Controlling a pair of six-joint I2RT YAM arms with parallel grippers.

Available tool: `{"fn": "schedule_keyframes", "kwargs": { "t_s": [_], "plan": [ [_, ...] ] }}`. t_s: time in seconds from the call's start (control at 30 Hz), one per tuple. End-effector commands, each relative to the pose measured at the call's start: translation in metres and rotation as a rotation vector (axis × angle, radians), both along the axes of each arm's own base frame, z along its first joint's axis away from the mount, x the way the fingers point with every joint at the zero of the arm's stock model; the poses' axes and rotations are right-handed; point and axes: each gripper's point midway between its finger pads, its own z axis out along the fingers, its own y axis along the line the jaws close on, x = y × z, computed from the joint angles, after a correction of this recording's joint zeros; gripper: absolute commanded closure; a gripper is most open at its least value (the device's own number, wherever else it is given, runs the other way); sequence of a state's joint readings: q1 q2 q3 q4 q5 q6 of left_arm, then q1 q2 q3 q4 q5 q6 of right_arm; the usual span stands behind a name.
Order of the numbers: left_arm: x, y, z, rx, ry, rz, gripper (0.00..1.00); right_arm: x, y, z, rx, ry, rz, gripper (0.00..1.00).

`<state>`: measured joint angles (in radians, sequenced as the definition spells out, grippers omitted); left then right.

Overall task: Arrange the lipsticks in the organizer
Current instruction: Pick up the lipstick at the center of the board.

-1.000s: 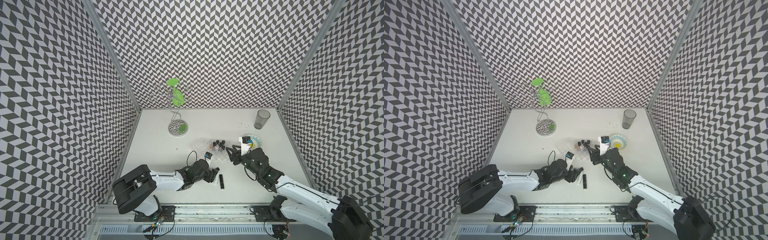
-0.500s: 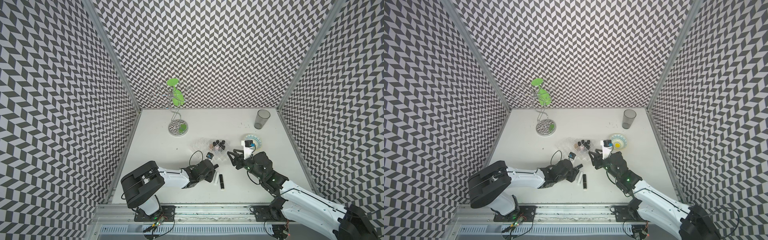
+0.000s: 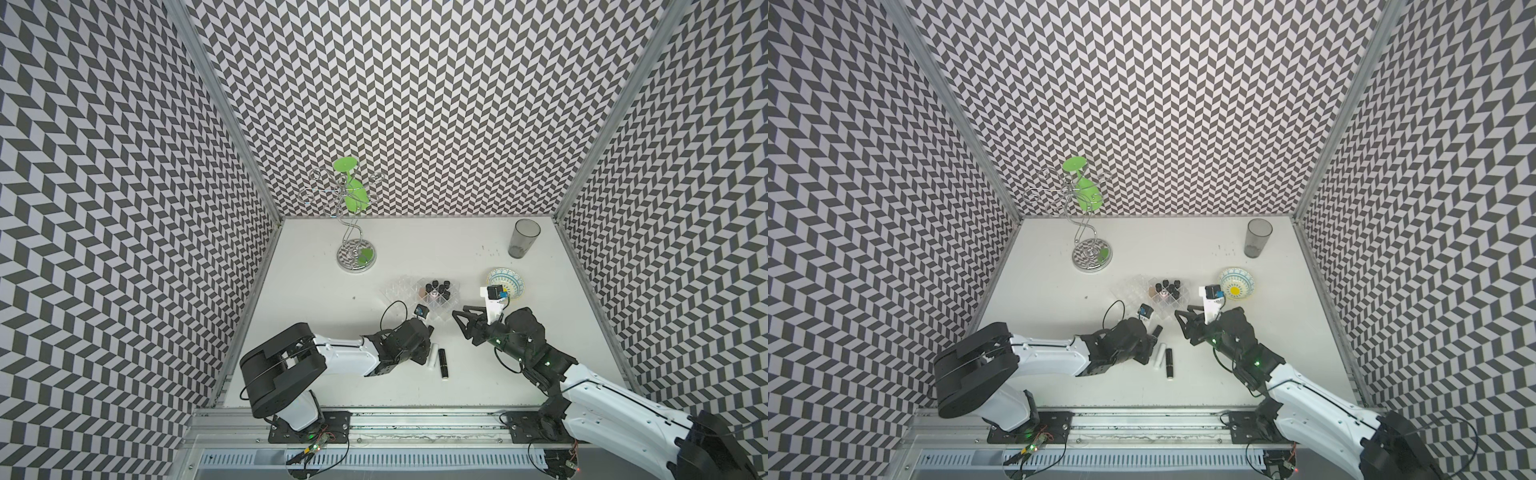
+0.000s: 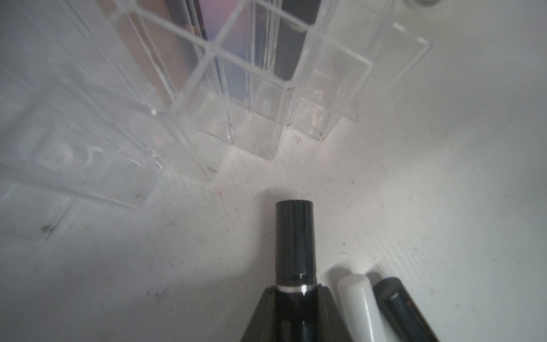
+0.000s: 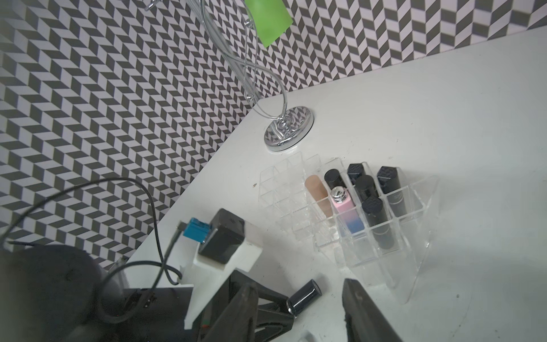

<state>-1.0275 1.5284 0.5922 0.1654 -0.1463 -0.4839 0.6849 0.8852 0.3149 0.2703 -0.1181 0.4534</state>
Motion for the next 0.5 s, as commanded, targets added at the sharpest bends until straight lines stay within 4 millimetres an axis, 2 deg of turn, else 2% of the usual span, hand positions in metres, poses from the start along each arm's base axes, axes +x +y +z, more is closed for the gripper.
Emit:
{"fn": "schedule_keyframes", "kwargs": {
  "t_s": [0.0,0.07,0.17,0.3,0.37,0.47],
  "plan": [
    [-0.007,-0.013,0.051,-0.173,-0.076,-0.065,0.92,-0.013,0.019,0.006,0.075,0.030,0.112,0.50],
    [-0.013,-0.013,0.074,-0.256,-0.105,-0.090,0.92,-0.021,0.027,0.007,0.090,0.044,0.179,0.50],
    [-0.020,-0.010,0.096,-0.308,-0.128,-0.118,0.92,-0.031,0.031,0.014,0.134,0.053,0.232,0.49],
    [-0.027,-0.001,0.109,-0.343,-0.140,-0.122,0.92,-0.048,0.037,0.030,0.222,0.058,0.319,0.46],
    [-0.030,0.003,0.112,-0.357,-0.148,-0.120,0.92,-0.053,0.039,0.033,0.253,0.086,0.335,0.37],
    [-0.035,0.007,0.119,-0.391,-0.158,-0.132,0.92,-0.053,0.040,0.034,0.279,0.099,0.338,0.33]
  ]
}}
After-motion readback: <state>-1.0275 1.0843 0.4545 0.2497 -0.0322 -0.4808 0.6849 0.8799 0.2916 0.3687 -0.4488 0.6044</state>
